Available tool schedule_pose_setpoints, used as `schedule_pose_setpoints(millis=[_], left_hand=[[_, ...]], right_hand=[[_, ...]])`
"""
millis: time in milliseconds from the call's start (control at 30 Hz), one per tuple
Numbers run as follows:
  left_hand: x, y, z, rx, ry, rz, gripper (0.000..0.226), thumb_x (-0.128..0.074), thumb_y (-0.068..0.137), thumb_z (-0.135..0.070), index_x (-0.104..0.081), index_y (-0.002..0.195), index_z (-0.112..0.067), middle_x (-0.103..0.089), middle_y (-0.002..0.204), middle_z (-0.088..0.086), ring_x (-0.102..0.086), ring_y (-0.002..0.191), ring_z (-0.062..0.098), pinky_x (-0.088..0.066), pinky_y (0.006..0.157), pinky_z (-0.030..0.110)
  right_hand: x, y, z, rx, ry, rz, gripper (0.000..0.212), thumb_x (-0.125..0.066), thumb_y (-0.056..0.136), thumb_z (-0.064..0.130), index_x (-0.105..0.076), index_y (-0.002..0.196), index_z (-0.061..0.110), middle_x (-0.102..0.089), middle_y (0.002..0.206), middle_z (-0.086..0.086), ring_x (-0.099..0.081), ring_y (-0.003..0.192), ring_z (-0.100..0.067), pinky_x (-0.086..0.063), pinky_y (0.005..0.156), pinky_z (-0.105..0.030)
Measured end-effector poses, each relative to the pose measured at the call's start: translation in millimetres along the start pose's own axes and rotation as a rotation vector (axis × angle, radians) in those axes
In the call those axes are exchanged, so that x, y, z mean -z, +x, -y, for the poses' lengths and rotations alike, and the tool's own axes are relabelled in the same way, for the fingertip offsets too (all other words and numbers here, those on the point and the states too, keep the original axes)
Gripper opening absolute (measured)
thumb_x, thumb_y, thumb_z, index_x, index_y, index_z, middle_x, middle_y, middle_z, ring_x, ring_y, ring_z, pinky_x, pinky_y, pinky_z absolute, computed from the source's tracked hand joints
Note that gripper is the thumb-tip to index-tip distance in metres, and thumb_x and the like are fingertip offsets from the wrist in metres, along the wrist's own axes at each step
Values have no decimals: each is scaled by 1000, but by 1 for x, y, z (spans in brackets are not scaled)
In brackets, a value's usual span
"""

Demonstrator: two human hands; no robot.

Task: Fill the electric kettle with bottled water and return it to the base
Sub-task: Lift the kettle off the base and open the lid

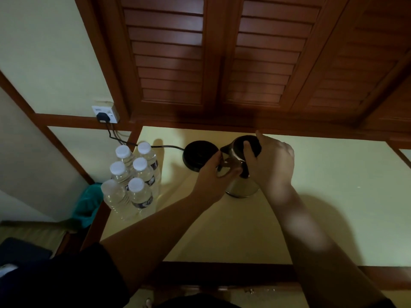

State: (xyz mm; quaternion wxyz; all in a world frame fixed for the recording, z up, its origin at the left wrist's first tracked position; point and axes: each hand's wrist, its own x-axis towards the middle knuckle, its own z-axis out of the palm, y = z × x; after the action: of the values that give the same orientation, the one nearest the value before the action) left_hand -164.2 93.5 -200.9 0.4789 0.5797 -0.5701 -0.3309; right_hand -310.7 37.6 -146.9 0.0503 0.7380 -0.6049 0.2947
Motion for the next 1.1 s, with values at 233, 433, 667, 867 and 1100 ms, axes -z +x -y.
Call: schedule_pose_setpoints(millis=[233,433,667,867,1100], left_hand=[[0,0,0,-6,-30,8,33,-71,96,-25,-62,127,-18,-71,117,-8,-57,109,-16,-34,87,-5],[3,2,5,6,-17,35,34,-71,95,-34,-62,125,-22,-69,119,-11,-59,115,-6,-36,89,-2],[0,2,11,31,-22,30,35,-72,95,-30,-62,126,-19,-68,119,-14,-53,108,-24,-34,85,-6],[-1,3,14,56,-16,21,44,-73,93,-40,-60,132,-25,-68,127,-14,-56,122,-7,-39,98,8],[-1,-1,9,90,-24,34,47,-71,93,-41,-58,136,-26,-65,129,-17,-54,123,-7,-38,97,12]], right_hand=[[12,9,-4,34,-14,79,58,-41,103,53,-68,140,17,-81,102,-8,-75,90,-32,-54,91,-41],[28,26,-25,-265,595,217,39,-45,110,40,-72,132,25,-76,121,-4,-70,113,-26,-48,83,-26],[29,17,-57,-598,937,266,40,-30,115,34,-69,103,32,-68,107,10,-59,118,-18,-38,104,-30],[15,-12,-78,-623,1022,219,41,-37,108,49,-74,118,36,-71,124,12,-59,123,-5,-35,125,-48],[17,-36,-73,-468,927,192,52,-53,111,32,-41,162,28,-48,150,20,-38,140,2,-30,115,-21]])
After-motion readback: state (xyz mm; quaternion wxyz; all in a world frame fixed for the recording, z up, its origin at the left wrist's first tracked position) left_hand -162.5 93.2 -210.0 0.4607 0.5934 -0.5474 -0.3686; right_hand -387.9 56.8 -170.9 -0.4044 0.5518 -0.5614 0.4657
